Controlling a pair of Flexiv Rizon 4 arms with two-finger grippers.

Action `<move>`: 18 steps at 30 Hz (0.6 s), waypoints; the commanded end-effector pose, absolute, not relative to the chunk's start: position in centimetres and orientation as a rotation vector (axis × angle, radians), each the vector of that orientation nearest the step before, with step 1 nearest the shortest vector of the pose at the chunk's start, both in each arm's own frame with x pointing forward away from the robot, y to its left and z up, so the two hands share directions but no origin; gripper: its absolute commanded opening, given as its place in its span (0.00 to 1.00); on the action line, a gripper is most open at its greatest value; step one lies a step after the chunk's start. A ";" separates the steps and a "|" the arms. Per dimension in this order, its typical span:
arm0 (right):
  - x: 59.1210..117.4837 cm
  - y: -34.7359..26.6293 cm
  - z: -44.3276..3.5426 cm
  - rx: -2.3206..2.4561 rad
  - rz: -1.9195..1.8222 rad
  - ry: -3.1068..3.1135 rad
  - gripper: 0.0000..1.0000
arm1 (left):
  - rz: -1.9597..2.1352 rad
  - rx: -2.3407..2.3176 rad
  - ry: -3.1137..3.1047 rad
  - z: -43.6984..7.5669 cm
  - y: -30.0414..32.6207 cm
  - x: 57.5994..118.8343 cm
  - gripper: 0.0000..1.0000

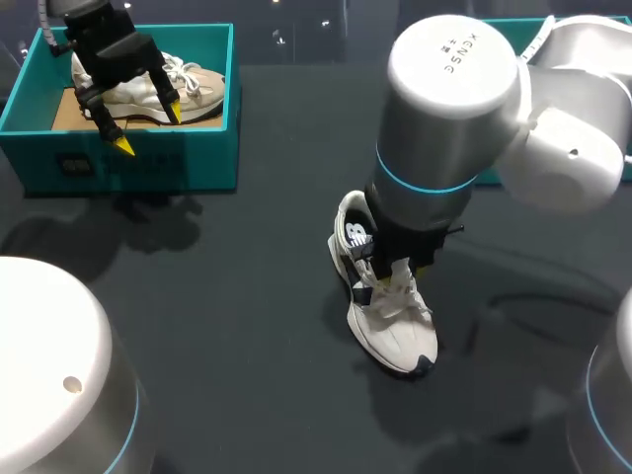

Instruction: Take the shoe out of the shoebox, open the shoe tongue, remove and reinsert the insole, then place the shoe into the shoebox

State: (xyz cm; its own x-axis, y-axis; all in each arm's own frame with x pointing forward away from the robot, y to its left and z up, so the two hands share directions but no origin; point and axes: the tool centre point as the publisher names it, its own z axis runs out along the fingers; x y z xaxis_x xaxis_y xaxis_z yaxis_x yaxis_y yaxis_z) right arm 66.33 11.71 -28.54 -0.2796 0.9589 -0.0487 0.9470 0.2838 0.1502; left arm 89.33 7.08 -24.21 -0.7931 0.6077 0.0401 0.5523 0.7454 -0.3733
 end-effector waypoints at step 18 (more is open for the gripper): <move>74.3 13.3 -33.2 1.701 0.204 2.544 0.30 | 0.516 -0.933 -2.784 -24.2 7.1 89.3 1.00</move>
State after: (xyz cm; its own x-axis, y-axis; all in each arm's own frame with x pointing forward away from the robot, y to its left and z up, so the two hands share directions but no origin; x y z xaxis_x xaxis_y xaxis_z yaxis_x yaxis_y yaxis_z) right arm 73.06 12.94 -31.63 -0.3820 0.9241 -0.0027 0.9102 0.3768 0.1721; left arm 89.33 7.08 -24.21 -0.7932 0.6077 0.0400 0.5523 0.7454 -0.3733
